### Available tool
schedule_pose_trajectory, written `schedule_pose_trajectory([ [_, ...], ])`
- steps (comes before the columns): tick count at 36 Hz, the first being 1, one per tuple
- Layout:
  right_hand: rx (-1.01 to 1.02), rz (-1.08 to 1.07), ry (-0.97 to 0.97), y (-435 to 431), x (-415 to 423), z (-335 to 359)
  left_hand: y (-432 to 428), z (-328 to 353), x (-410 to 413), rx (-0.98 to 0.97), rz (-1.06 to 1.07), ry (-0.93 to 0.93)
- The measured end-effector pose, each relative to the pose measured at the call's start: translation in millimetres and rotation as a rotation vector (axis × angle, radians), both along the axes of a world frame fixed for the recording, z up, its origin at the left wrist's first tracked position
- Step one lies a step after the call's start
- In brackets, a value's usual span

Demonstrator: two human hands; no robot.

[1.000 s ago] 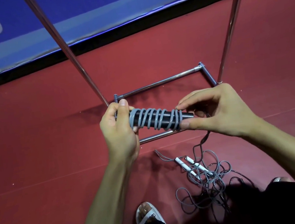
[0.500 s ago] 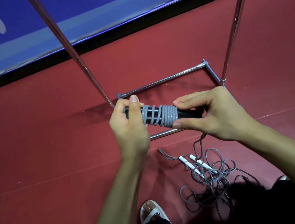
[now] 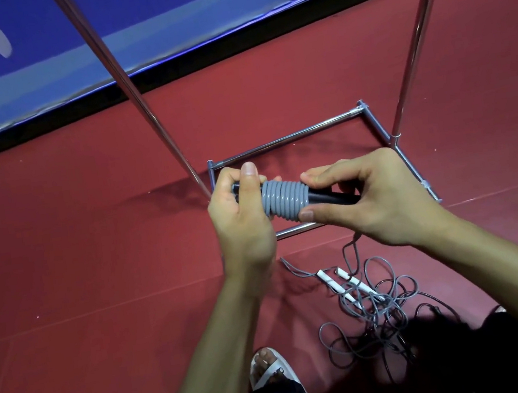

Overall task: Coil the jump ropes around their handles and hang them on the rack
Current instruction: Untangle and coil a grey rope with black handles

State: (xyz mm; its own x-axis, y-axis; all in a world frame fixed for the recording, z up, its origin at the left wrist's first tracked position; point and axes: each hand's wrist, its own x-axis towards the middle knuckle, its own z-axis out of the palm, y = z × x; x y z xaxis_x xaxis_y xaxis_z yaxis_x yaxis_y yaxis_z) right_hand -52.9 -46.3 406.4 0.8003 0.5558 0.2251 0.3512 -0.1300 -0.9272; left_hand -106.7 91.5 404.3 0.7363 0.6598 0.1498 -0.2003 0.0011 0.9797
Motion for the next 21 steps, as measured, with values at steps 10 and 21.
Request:
schedule_pose_trajectory([
  [10,0.176,0.261,0.329,-9,13,-3,6,-5,-1,-0.009,0.018,0.033],
  [21,0.405,0.271,0.585,-11,17,-16,-7,3,-3,-0.206,-0.094,-0.003],
])
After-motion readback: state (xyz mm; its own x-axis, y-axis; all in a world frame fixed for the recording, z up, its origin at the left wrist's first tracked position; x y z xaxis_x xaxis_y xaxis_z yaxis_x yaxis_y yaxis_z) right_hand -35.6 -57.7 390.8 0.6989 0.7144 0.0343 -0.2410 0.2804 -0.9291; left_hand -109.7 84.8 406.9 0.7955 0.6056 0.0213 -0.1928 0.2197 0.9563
